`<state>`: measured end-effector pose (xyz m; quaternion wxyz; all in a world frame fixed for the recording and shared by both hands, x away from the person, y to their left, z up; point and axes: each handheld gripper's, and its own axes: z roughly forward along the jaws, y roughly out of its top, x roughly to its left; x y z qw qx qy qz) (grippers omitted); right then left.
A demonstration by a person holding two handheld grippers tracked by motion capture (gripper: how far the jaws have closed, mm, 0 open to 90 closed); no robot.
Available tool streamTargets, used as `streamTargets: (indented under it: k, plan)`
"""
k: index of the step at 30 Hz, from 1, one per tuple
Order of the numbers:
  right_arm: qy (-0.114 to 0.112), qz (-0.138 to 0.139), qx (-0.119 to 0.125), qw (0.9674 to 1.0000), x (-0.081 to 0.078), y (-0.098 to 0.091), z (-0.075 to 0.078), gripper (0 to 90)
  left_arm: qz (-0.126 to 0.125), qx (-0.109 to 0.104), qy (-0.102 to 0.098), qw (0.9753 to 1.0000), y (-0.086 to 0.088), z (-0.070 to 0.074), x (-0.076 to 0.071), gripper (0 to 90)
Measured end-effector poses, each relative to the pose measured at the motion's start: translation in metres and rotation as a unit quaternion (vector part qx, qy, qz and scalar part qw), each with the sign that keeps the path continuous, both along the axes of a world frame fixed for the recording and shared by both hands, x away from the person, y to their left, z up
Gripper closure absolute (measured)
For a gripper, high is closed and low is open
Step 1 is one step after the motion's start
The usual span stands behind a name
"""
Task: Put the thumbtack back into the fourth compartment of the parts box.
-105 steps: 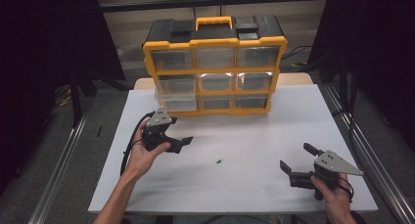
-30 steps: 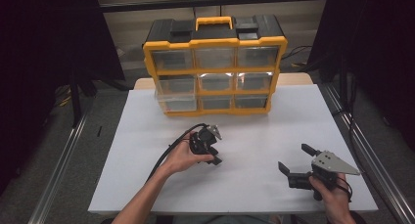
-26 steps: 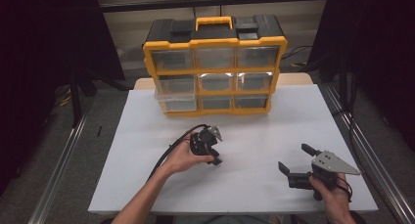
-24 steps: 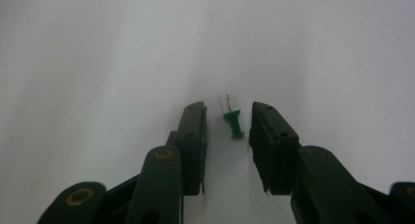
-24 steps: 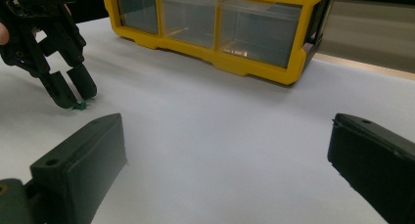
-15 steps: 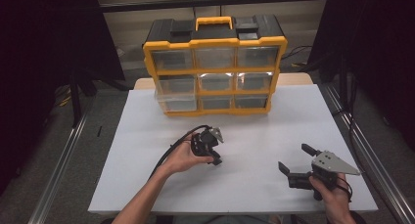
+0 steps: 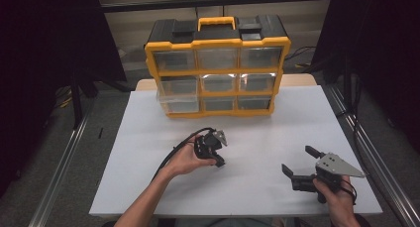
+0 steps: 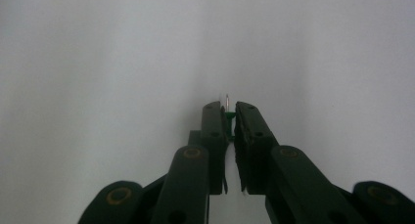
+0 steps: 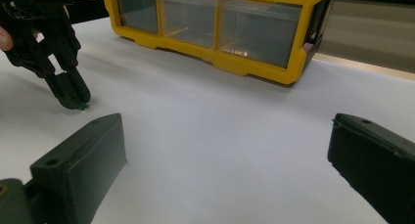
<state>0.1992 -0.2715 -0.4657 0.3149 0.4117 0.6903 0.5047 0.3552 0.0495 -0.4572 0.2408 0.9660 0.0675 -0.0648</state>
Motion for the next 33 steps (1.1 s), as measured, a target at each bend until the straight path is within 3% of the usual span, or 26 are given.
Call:
streamTargets:
  k: [11, 14, 15, 17, 18, 20, 22, 23, 25, 26, 27, 30, 31, 33]
  plan:
    - [0.001, 0.001, 0.001, 1.0, 0.0, 0.0, 0.0, 0.8, -0.003, -0.012, -0.008, 0.9999, 0.003, -0.002, 0.0, 85.5]
    - [0.001, 0.0, 0.002, 1.0, 0.0, 0.0, 0.0, 0.8, 0.002, -0.024, 0.001, 0.9997, 0.005, -0.003, 0.0, 85.7]
    - [0.001, 0.0, 0.002, 1.0, 0.0, 0.0, 0.0, 0.8, 0.012, -0.031, -0.009, 0.9994, 0.006, -0.004, -0.001, 85.7]
    - [0.001, 0.001, 0.002, 1.0, 0.0, 0.0, 0.0, 0.8, 0.003, -0.029, -0.002, 0.9996, 0.007, -0.002, 0.001, 85.7]
    - [0.001, 0.0, 0.003, 1.0, 0.0, 0.0, 0.0, 0.8, 0.017, -0.038, -0.008, 0.9991, 0.007, -0.002, -0.001, 85.7]
    - [0.003, 0.0, 0.003, 1.0, 0.0, 0.0, 0.0, 0.8, 0.002, -0.037, 0.009, 0.9993, 0.009, 0.002, 0.001, 85.7]
    - [0.003, 0.0, 0.003, 1.0, 0.0, 0.0, 0.0, 0.8, 0.002, -0.044, 0.008, 0.999, 0.01, 0.004, 0.001, 85.7]
    - [0.002, 0.0, 0.003, 1.0, 0.0, 0.0, 0.0, 0.8, 0.014, -0.055, -0.016, 0.9983, 0.01, 0.004, 0.0, 85.7]
    - [0.002, 0.0, 0.003, 1.0, 0.0, 0.0, 0.0, 0.8, 0.018, -0.063, -0.013, 0.9977, 0.012, 0.004, -0.001, 85.7]
    - [0.002, 0.0, 0.003, 1.0, 0.0, 0.0, 0.0, 0.8, 0.006, -0.057, 0.001, 0.9984, 0.013, 0.008, 0.002, 85.7]
    - [0.002, -0.001, 0.003, 1.0, 0.0, 0.0, 0.0, 0.8, 0.021, -0.073, -0.014, 0.9971, 0.013, 0.006, 0.0, 85.7]
    - [0.001, 0.0, 0.003, 1.0, 0.0, -0.001, 0.0, 0.8, 0.024, -0.082, -0.014, 0.9962, 0.016, 0.01, 0.0, 85.7]
    - [0.0, -0.001, 0.005, 1.0, 0.0, -0.001, 0.0, 0.8, 0.026, -0.086, -0.024, 0.9957, 0.016, 0.011, 0.0, 85.7]
    - [0.0, -0.002, 0.004, 1.0, 0.0, -0.001, 0.0, 0.8, 0.025, -0.088, -0.019, 0.9956, 0.018, 0.013, 0.0, 85.8]
